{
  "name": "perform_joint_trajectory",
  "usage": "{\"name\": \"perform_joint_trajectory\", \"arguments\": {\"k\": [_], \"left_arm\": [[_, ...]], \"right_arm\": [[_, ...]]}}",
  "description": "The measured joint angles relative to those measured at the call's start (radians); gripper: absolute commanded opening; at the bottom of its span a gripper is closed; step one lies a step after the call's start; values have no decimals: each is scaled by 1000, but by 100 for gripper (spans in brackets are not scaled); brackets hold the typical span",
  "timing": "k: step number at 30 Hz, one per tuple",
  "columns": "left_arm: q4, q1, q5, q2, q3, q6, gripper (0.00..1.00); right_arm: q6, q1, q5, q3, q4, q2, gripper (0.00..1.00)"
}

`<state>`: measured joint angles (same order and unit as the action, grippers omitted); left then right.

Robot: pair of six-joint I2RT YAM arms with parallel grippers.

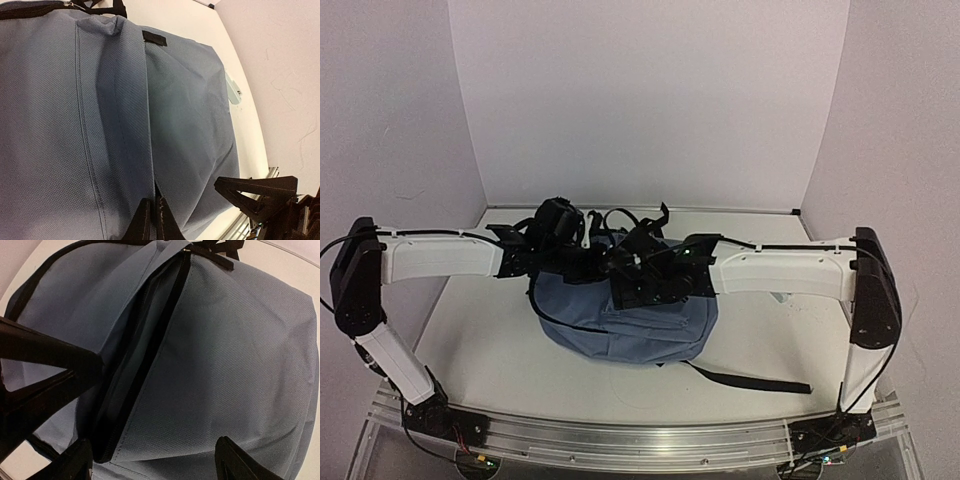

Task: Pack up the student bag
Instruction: Adjust the student bag at the center of the board.

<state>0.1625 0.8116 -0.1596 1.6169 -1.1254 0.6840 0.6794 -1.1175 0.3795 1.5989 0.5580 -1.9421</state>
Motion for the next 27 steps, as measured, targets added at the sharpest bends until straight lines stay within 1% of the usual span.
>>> {"name": "perform_joint_trajectory", "arguments": {"k": [5,9,12,16,17,20,24,27], "left_arm": [[-44,0,-4,0,46,25,0],[-45,0,37,-7,65,22,0],[-32,0,81,-28,88,20,0],[-31,-2,125,-48,107,20,0],[-31,-3,132,-48,109,20,0],[-33,-5,138,-48,113,19,0],[-40,-8,134,-47,113,12,0],[-42,-11,121,-33,112,-3,0]], "right_arm": [[32,-8,30,45,26,-59,86],[68,-9,78,58,52,-111,86],[97,-9,123,82,82,-136,83],[137,-23,212,160,161,-168,78],[147,-23,238,179,183,-175,74],[183,-21,315,230,253,-199,52],[220,-22,384,258,321,-214,32],[236,-16,418,258,360,-214,12]]}}
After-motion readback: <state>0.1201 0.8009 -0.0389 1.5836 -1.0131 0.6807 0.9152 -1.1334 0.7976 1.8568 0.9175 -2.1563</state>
